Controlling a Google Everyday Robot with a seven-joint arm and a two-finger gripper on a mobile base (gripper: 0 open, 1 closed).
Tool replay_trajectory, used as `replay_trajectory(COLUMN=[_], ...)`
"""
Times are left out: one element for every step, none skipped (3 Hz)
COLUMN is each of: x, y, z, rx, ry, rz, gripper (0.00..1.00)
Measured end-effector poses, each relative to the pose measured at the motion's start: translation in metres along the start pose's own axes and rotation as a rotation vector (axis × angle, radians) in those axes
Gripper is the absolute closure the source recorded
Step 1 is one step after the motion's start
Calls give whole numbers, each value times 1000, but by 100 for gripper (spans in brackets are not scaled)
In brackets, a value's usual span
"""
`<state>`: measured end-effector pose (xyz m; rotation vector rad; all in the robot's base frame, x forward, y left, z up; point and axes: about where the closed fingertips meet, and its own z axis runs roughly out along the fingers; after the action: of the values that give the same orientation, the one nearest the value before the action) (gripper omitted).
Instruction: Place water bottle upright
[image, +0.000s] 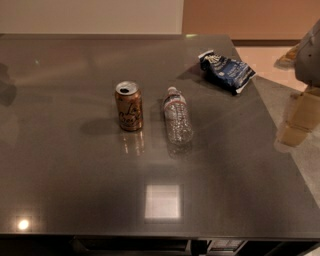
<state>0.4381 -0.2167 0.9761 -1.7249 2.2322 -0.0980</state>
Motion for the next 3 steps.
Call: replay_trajectory(x=[0, -7, -28], y=[0, -7, -24], z=[0, 3, 21], rx=[0, -8, -42], ry=[0, -9, -25], rz=[0, 13, 63], gripper=[0, 0, 0])
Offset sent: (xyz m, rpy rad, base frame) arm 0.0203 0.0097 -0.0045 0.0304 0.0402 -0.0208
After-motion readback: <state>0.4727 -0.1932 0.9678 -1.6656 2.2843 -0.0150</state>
